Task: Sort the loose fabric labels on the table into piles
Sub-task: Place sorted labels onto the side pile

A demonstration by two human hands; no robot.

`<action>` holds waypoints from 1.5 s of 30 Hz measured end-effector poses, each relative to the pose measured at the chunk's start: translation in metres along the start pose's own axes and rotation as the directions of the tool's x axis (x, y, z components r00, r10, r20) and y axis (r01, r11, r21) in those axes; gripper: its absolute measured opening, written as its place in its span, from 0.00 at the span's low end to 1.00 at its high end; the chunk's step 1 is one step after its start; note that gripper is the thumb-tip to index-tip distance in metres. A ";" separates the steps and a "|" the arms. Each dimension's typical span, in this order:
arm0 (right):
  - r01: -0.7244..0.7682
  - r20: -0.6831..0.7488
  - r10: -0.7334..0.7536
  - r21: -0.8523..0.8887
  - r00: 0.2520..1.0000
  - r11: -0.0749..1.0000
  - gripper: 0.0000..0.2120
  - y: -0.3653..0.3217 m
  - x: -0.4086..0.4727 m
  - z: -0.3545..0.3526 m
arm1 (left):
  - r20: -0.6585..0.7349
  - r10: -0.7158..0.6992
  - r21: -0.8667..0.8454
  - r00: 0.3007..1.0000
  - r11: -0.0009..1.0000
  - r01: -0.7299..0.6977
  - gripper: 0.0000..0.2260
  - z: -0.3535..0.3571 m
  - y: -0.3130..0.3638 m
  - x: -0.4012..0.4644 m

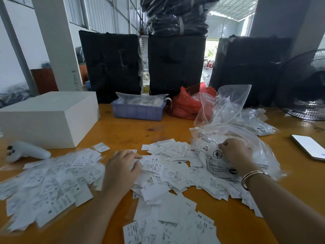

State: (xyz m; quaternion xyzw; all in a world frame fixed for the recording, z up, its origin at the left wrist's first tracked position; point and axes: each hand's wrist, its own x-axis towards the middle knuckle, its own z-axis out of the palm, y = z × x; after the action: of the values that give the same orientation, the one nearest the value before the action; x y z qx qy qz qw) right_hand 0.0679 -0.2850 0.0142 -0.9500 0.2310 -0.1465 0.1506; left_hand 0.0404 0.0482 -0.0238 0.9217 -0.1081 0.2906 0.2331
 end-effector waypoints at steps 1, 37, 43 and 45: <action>0.004 -0.015 -0.004 -0.026 1.000 1.000 0.16 0.001 0.000 -0.001 | 0.012 0.039 -0.021 0.999 0.999 -0.039 0.05 0.000 0.003 -0.001; 0.528 0.126 -0.568 0.252 0.813 0.811 0.19 -0.105 -0.112 0.061 | 0.142 -0.403 -0.751 0.904 0.551 0.363 0.03 -0.005 0.015 0.000; 0.238 0.078 -0.411 0.714 0.908 0.659 0.08 -0.097 -0.109 0.049 | 0.157 -0.393 -0.741 0.906 0.559 0.371 0.04 -0.006 0.015 -0.001; 0.132 0.081 -0.355 0.834 0.931 0.536 0.07 -0.094 -0.108 0.045 | 0.188 -0.369 -0.744 0.910 0.552 0.377 0.04 -0.006 0.017 -0.001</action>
State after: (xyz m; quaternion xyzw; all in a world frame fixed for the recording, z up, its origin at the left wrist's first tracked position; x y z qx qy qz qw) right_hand 0.0285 -0.1431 -0.0166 -0.8053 -0.0186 -0.1397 0.5758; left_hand 0.0306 0.0359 -0.0142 0.7376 -0.0242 0.1564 0.6564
